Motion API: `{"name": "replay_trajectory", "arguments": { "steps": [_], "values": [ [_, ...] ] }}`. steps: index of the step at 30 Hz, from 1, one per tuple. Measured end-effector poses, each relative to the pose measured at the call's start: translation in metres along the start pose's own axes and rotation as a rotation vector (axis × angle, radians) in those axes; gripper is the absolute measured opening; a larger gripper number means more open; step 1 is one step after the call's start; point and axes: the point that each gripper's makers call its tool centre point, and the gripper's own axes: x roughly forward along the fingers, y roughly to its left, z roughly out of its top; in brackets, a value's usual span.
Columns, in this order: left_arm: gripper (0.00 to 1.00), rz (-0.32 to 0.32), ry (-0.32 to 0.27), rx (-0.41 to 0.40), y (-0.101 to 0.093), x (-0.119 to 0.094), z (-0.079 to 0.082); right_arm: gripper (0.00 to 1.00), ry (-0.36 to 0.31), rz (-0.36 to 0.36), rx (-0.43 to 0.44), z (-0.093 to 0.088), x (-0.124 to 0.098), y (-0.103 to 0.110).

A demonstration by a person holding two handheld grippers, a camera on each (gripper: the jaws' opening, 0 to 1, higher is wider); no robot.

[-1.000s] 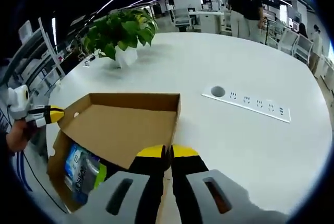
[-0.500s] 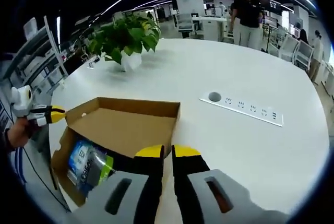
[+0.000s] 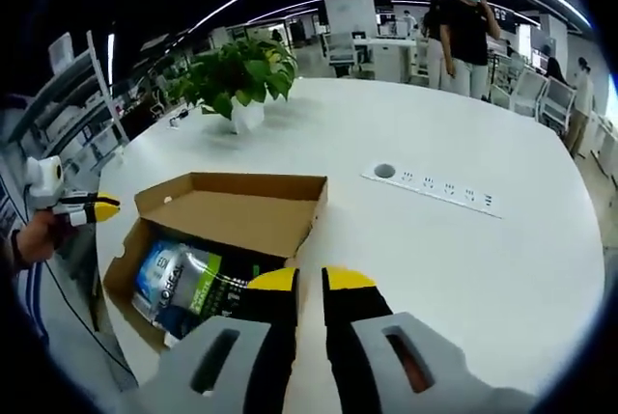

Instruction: Operate the shoe box by opening the lid, removing the specified soft item, and placing it in the target area until the item is outside and the box remains undamaged.

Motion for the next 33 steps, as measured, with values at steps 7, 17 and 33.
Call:
{"name": "replay_trajectory", "arguments": {
  "steps": [7,17,33],
  "values": [
    [0.12,-0.063,-0.010,-0.051,-0.026,-0.008,-0.007,0.10,-0.031,-0.001,0.010,-0.015,-0.022,0.002],
    [0.16,-0.197,0.013,-0.115,-0.074,-0.001,-0.019,0.15,-0.058,0.003,0.009,-0.040,-0.055,-0.002],
    [0.23,-0.345,0.160,-0.201,-0.130,0.025,-0.054,0.26,-0.060,0.076,-0.004,-0.069,-0.077,0.019]
  ]
}}
